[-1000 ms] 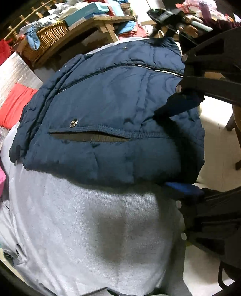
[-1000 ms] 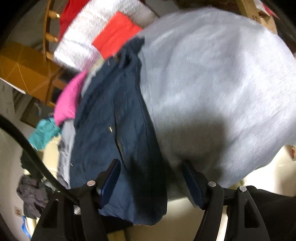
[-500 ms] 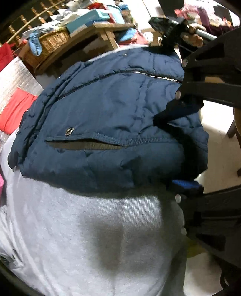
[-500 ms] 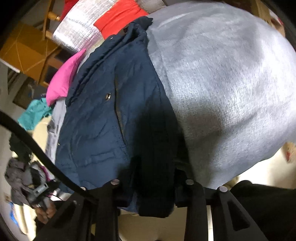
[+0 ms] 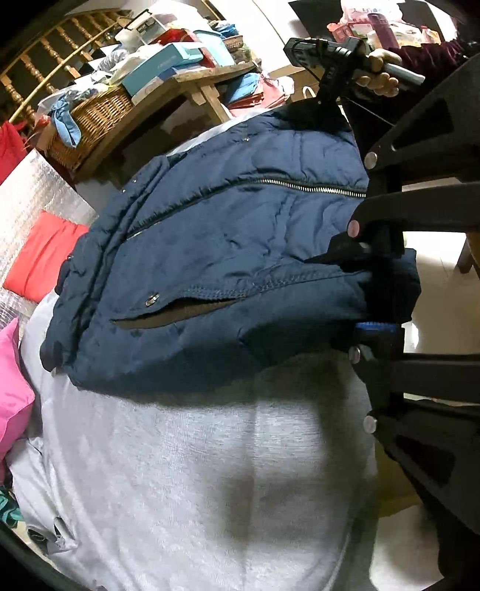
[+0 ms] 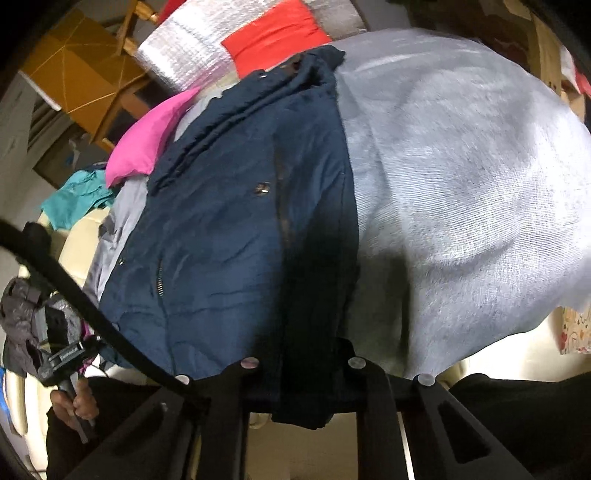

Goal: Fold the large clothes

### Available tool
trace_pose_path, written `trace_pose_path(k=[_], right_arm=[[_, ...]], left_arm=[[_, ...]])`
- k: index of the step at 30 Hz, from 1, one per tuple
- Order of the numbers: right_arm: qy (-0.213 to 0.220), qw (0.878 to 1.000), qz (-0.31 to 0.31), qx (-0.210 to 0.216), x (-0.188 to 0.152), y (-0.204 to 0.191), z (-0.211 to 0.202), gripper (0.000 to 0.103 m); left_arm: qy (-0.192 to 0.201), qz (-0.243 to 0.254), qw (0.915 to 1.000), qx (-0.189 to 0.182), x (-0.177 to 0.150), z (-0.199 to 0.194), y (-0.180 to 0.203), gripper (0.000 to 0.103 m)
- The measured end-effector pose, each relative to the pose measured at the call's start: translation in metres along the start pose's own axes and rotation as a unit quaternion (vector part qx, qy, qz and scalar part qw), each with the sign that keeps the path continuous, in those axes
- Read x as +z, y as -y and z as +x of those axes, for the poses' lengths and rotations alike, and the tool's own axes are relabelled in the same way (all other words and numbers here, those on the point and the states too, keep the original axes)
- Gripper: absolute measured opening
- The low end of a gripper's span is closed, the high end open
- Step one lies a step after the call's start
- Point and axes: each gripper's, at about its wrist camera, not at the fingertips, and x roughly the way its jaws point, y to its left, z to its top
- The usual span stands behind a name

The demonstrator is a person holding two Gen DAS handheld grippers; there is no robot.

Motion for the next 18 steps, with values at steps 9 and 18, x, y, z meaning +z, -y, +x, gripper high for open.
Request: trace_pose_path(k=[9, 18], right_arm=[[-0.018, 0.999, -0.013, 0.049, -0.008, 0.004, -0.031, 0.016], [0.1, 0.987, -0.051, 0.113, 0.031, -0.015, -0.101, 0.016]], left_arm=[[0.003, 0.016, 0.9994, -0.031, -0.011, -0.039, 0.018, 0.023], [0.071, 0.023, 0.994, -0.08, 0.035, -0.103, 0.035, 0.022]])
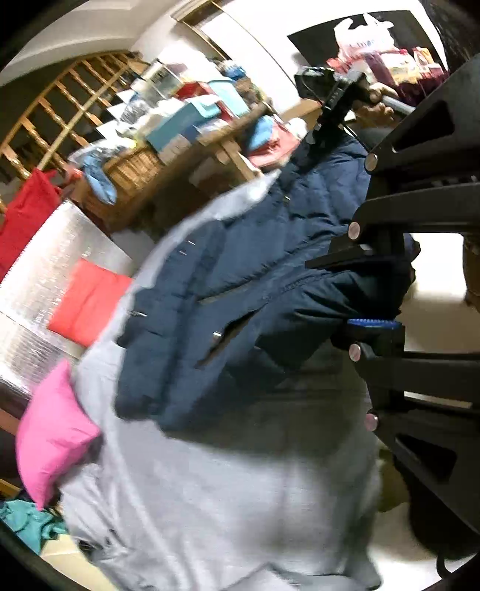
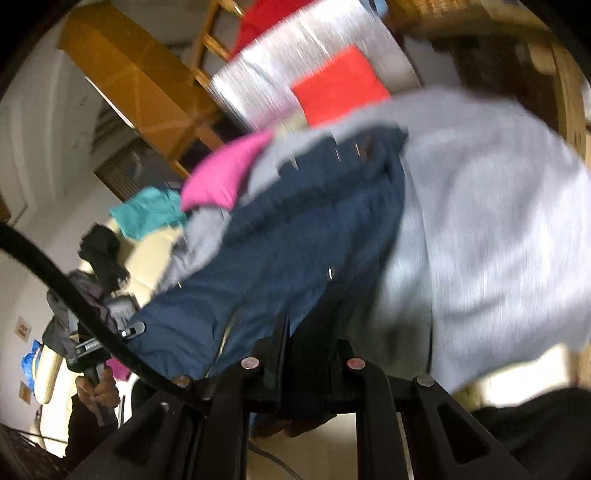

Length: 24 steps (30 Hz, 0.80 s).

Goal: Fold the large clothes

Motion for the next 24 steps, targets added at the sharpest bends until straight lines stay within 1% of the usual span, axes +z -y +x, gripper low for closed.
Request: trace_pose_path(k=[3, 6, 8, 12, 17, 19, 21, 24], right_arm=[[0.047, 0.999, -0.002, 0.017, 0.027, -0.005, -0.012, 0.015], [0.088, 0.996, -0.008, 0.021, 0.056, -0.013, -0.01, 0.015], [0.105, 0.994, -0.006, 0.026, 0.072, -0.013, -0.004, 0.015], [0.137, 0.99, 0.006, 0.029, 0.106, -0.013, 0.011, 0.015], [0.174, 0.984, 0.017, 0.02, 0.147, -0.009, 0.043, 0.015], [0.183, 0.983, 0.022, 0.012, 0.16, -0.003, 0.055, 0.015], [0.191, 0.981, 0.032, -0.002, 0.175, 0.006, 0.074, 0.015], [0.193, 0.98, 0.048, -0.009, 0.194, 0.021, 0.105, 0.015]], left_arm=[[0.028, -0.004, 0.9995, -0.014, 0.031, -0.004, 0.008, 0.022], [0.056, -0.007, 0.9983, -0.017, 0.059, -0.006, 0.008, 0.022], [0.074, -0.019, 0.9969, -0.021, 0.082, -0.001, 0.005, 0.022], [0.103, -0.04, 0.9938, -0.016, 0.114, 0.012, 0.001, 0.022], [0.144, -0.074, 0.9868, -0.007, 0.147, 0.039, -0.011, 0.022], [0.154, -0.086, 0.9844, 0.007, 0.159, 0.054, -0.019, 0.022], [0.161, -0.095, 0.9822, 0.02, 0.17, 0.071, -0.028, 0.022], [0.164, -0.113, 0.9796, 0.025, 0.182, 0.093, -0.042, 0.022]])
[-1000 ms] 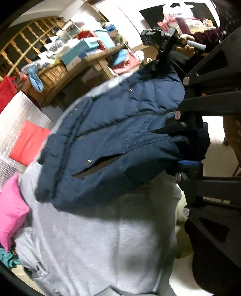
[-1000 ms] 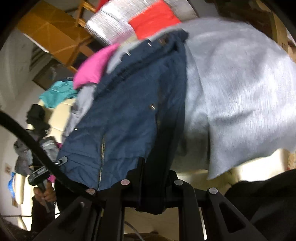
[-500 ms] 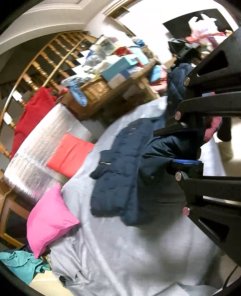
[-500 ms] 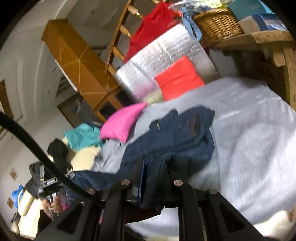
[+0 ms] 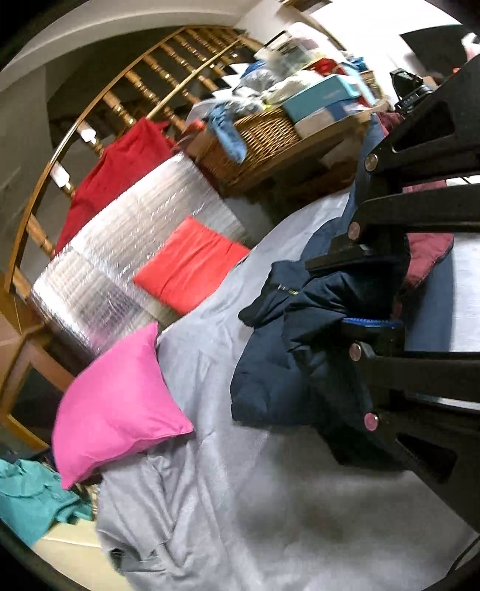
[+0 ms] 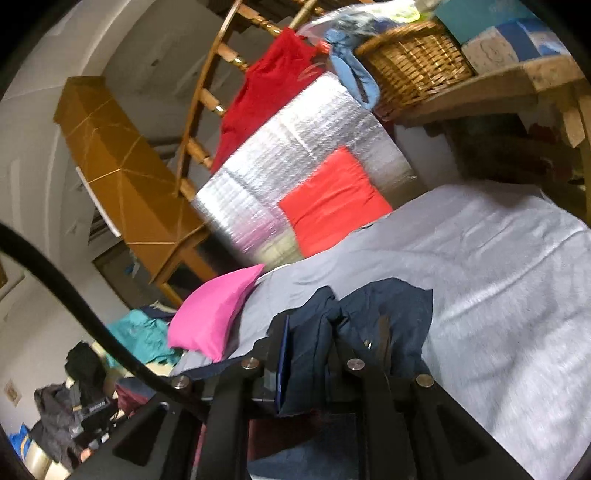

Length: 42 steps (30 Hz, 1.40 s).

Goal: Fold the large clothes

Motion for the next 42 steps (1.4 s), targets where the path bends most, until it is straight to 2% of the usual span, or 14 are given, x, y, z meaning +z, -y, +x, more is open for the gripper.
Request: trace_pose_path(k=[9, 16, 22, 27, 30, 31, 32, 34, 35, 36, 37, 39, 42], right_arm=[[-0.028, 0.998, 0.015, -0.045, 0.022, 0.04, 0.109, 0.015], [-0.033, 0.997, -0.004, -0.066, 0.039, 0.047, 0.175, 0.015], [-0.029, 0.996, -0.015, -0.079, 0.044, 0.049, 0.212, 0.015], [-0.034, 0.993, 0.023, -0.108, 0.039, 0.073, 0.239, 0.016], [-0.05, 0.99, 0.072, -0.108, 0.035, 0.094, 0.254, 0.018], [-0.06, 0.989, 0.087, -0.108, 0.034, 0.099, 0.258, 0.019], [-0.074, 0.986, 0.108, -0.105, 0.033, 0.105, 0.263, 0.025], [-0.077, 0.986, 0.124, -0.086, 0.035, 0.108, 0.264, 0.04], [-0.07, 0.987, 0.128, -0.069, 0.037, 0.107, 0.262, 0.063], [-0.061, 0.988, 0.129, -0.062, 0.038, 0.105, 0.258, 0.085], [-0.041, 0.989, 0.127, -0.062, 0.04, 0.101, 0.253, 0.091], [0.003, 0.992, 0.113, -0.062, 0.046, 0.09, 0.236, 0.093], [-0.011, 0.992, 0.11, -0.058, 0.054, 0.079, 0.227, 0.093]], left_arm=[[-0.003, -0.026, 0.9992, 0.031, 0.031, 0.091, -0.021, 0.022], [-0.011, -0.034, 0.9977, 0.057, 0.058, 0.142, -0.036, 0.022], [-0.022, -0.041, 0.9963, 0.071, 0.075, 0.177, -0.052, 0.023], [-0.037, -0.018, 0.9963, 0.076, 0.084, 0.198, -0.051, 0.028], [-0.046, -0.035, 0.9963, 0.065, 0.087, 0.203, -0.056, 0.044], [-0.044, -0.044, 0.9964, 0.057, 0.088, 0.203, -0.058, 0.056], [-0.037, -0.05, 0.9966, 0.053, 0.089, 0.201, -0.059, 0.068], [-0.002, -0.049, 0.9972, 0.056, 0.092, 0.189, -0.057, 0.079], [0.011, -0.048, 0.997, 0.059, 0.095, 0.183, -0.055, 0.085], [0.024, -0.049, 0.9969, 0.058, 0.097, 0.176, -0.054, 0.085], [0.039, -0.055, 0.9966, 0.047, 0.099, 0.167, -0.053, 0.086], [0.048, -0.067, 0.9959, 0.039, 0.101, 0.158, -0.051, 0.086], [0.047, -0.075, 0.9949, 0.048, 0.099, 0.148, -0.048, 0.086]])
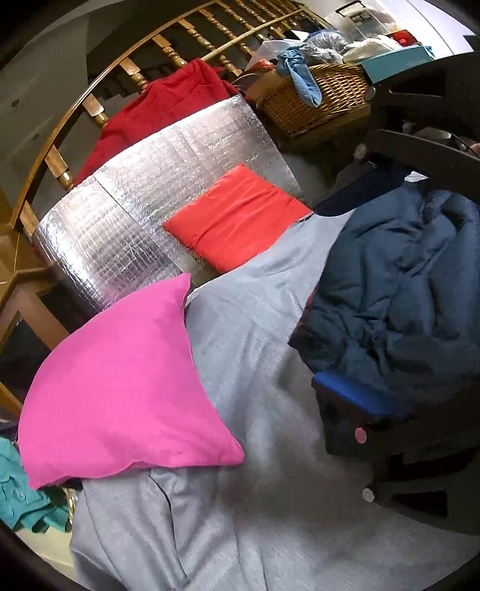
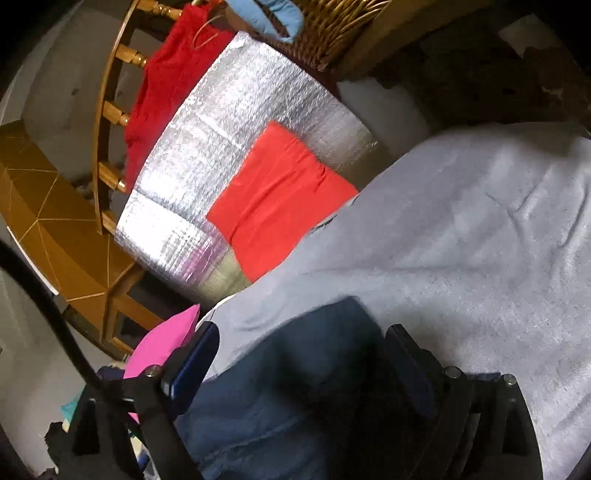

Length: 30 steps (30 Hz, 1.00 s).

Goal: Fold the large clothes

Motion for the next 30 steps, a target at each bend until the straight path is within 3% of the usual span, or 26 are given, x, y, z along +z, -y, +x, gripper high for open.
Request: trace_pose_path(k=[3, 8, 10, 12, 13, 17, 21, 23, 25, 27, 30], right_arm=[[0.0, 1.0, -0.011, 0.001, 0.0, -0.012, -0.015, 0.093], [-0.023, 0.996, -0.075, -0.044, -0.01, -0.032, -0.033, 0.088], [-0.034, 0.993, -0.09, -0.064, -0.016, -0.027, -0.043, 0.074], [-0.06, 0.992, -0.088, -0.069, -0.027, -0.016, -0.053, 0.039], [-0.079, 0.99, -0.087, -0.074, -0.035, -0.009, -0.056, 0.036], [-0.123, 0.982, -0.101, -0.103, -0.063, 0.003, -0.058, 0.036], [-0.161, 0.97, -0.105, -0.146, -0.081, 0.018, -0.037, 0.032], [-0.162, 0.968, -0.107, -0.157, -0.083, 0.017, -0.035, 0.034], [-0.156, 0.965, -0.12, -0.173, -0.079, 0.003, -0.037, 0.04], [-0.144, 0.967, -0.131, -0.163, -0.078, -0.015, -0.038, 0.061], [-0.123, 0.968, -0.177, -0.129, -0.083, -0.058, -0.032, 0.061]], left_arm=[[0.009, 0.005, 0.9991, 0.041, -0.01, -0.016, -0.001, 0.086], [-0.014, 0.022, 0.9889, 0.146, -0.03, -0.033, -0.01, 0.086], [-0.023, 0.008, 0.9844, 0.174, -0.036, -0.039, -0.019, 0.086], [-0.028, 0.015, 0.9794, 0.2, -0.044, -0.044, -0.026, 0.086], [-0.035, 0.027, 0.9739, 0.223, -0.05, -0.045, -0.026, 0.086], [-0.053, 0.063, 0.9613, 0.263, -0.071, -0.046, -0.03, 0.086], [-0.106, 0.081, 0.9458, 0.296, -0.085, -0.025, -0.046, 0.089], [-0.12, 0.069, 0.9473, 0.289, -0.081, -0.024, -0.052, 0.089], [-0.108, 0.066, 0.9492, 0.288, -0.075, -0.032, -0.05, 0.089], [-0.081, 0.093, 0.946, 0.3, -0.067, -0.04, -0.037, 0.089], [-0.047, 0.124, 0.9443, 0.301, -0.056, -0.053, -0.02, 0.089]])
